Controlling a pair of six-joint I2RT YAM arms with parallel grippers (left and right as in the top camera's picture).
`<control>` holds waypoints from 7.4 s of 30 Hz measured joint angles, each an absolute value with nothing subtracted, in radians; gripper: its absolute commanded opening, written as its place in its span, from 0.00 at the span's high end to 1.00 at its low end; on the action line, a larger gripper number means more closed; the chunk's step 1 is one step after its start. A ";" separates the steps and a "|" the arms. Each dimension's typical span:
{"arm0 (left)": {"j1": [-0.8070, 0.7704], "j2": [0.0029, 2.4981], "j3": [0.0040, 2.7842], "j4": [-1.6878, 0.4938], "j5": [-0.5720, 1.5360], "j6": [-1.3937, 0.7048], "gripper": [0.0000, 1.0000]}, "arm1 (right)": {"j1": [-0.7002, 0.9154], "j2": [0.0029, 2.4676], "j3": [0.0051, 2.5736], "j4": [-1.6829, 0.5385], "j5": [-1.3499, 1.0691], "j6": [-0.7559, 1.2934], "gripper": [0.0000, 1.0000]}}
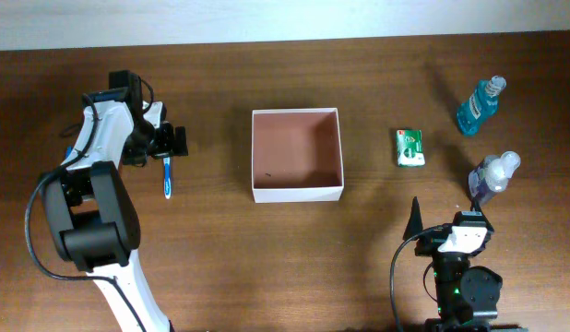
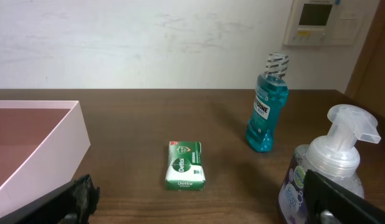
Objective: Pack container
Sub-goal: 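Move the left gripper over the blue toothbrush, then lower the left gripper and close it on the toothbrush handle, then lift the toothbrush and carry it right over the pink box, then lower the toothbrush into the box with the left gripper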
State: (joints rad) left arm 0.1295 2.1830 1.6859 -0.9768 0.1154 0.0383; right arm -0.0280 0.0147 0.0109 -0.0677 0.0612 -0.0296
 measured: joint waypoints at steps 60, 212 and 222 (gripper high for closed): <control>0.103 2.193 1.619 -0.931 0.060 0.049 0.04 | -0.028 0.015 0.011 -0.067 0.061 -0.029 0.02; -0.511 2.357 2.357 -1.618 -0.034 -0.303 0.99 | -0.028 0.015 0.011 -0.067 0.061 -0.030 0.02; -0.516 2.358 2.357 -1.635 -0.034 -0.299 0.99 | -0.028 0.015 0.011 -0.067 0.061 -0.030 0.02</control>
